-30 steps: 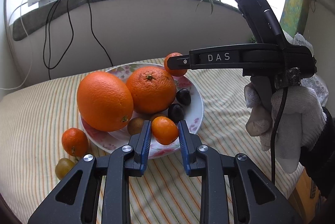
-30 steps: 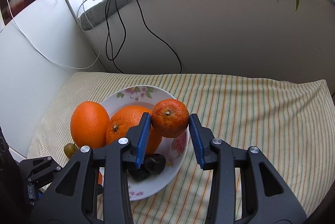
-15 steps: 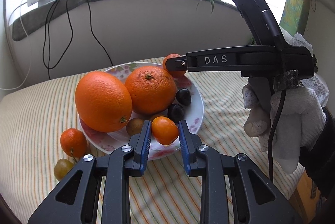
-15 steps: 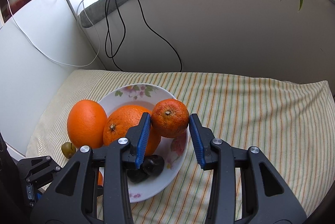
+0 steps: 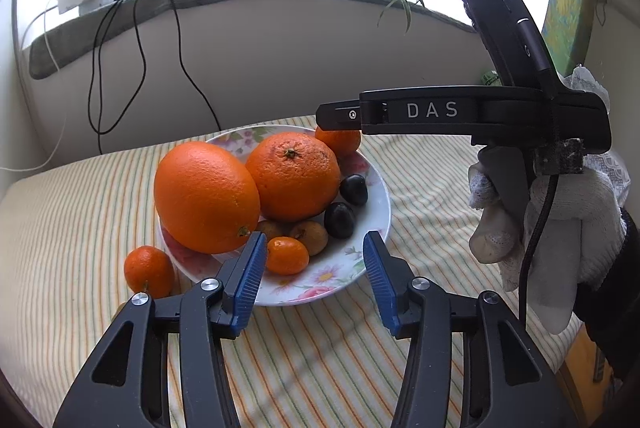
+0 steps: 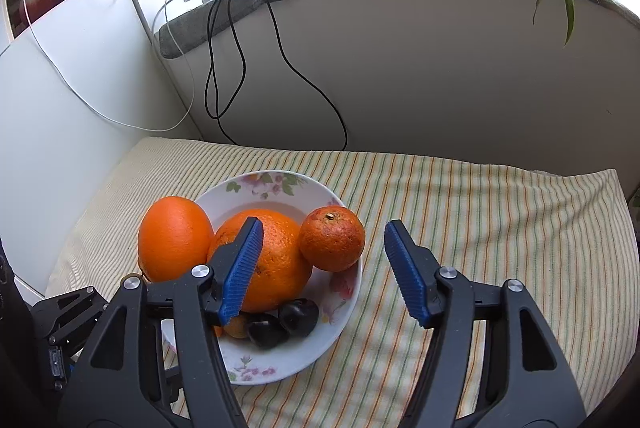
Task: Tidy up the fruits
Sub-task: 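Open both grippers to release the tangerines onto the plate, then withdraw both grippers toward the loose tangerine and kiwi on the cloth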
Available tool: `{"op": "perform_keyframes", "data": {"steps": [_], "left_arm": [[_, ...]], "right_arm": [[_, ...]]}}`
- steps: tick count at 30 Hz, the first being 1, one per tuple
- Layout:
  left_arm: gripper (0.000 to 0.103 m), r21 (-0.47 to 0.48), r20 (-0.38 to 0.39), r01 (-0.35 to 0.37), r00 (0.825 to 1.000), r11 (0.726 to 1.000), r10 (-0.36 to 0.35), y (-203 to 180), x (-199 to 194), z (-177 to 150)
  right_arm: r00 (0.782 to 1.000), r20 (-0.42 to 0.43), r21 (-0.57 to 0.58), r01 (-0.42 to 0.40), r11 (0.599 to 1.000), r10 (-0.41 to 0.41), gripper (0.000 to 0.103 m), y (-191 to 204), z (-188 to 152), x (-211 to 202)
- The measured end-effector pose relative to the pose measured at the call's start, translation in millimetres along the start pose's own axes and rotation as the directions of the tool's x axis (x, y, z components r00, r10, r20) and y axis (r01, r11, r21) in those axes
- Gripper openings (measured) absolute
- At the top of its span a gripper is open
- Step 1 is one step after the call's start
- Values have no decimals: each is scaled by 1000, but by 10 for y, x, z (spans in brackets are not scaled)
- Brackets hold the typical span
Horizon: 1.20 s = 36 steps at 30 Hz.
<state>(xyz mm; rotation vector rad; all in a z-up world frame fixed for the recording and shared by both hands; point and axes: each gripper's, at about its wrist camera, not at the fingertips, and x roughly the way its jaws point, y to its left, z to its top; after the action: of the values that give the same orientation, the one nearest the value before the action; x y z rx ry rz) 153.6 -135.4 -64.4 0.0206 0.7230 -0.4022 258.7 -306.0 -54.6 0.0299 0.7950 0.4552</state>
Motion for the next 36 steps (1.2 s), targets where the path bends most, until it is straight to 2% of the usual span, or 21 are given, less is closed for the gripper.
{"op": "perform_keyframes", "data": {"steps": [3,6,13,36], "left_arm": [[50,1,3,-3,1000,1000,3,1,-23,1],[55,1,9,-4,1000,1000,4,2,-55,3],[55,3,16,-4,1000,1000,4,-1,-151,-12],[55,-19,59,-20,998,1000,21,213,-543,-103]], "right_arm": [[1000,13,3,4,1000,-4,73,7,-6,-42],[1000,28,4,6,1000,-6,79,14,-6,-94],[998,58,2,13,1000,-13,88,63,-6,-243],[991,126,-49,43,998,-37,89,465,-230,-652]]}}
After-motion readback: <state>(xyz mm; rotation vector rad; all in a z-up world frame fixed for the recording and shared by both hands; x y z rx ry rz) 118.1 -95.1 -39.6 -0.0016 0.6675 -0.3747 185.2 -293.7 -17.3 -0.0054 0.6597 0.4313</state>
